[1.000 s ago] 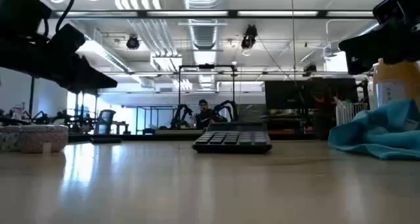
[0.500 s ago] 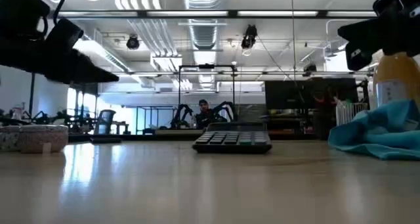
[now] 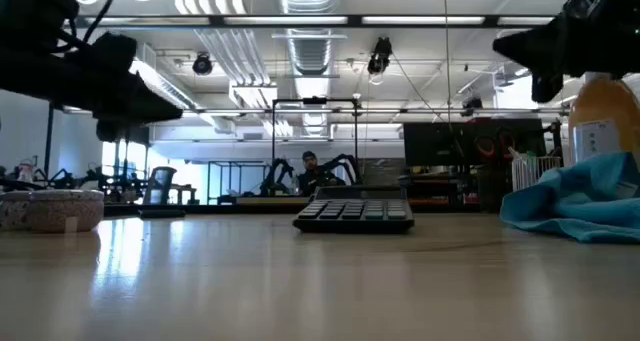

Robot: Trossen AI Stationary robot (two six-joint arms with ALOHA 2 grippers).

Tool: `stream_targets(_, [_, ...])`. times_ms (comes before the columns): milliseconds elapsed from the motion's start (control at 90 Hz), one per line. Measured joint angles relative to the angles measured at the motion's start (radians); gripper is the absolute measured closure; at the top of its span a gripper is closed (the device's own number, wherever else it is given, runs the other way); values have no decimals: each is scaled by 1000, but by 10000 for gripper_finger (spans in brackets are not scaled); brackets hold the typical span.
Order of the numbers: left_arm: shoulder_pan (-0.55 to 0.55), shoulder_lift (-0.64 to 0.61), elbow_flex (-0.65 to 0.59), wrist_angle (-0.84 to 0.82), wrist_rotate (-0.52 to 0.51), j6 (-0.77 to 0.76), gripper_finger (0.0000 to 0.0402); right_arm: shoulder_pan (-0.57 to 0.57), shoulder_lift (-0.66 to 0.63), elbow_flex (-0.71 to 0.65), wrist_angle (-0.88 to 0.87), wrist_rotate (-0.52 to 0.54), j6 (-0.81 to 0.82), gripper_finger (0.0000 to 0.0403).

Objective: Apply microfiber cloth
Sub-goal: Move the black calculator to the top center of the table

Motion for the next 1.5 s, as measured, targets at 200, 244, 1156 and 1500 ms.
stream_targets(200, [100, 105, 163, -278, -51, -157, 401, 0, 227, 6, 180, 16, -9, 403])
stream_targets(244, [127, 134, 198, -334, -52, -165, 401, 0, 274, 25, 173, 16, -20, 403])
stream_targets(1156, [256, 446, 208, -350, 46, -133, 392, -423, 1203, 720, -331, -633, -90, 233])
stream_targets(1500, [207, 450, 208, -254, 210, -37, 392, -510, 1521, 800, -247, -879, -83, 221])
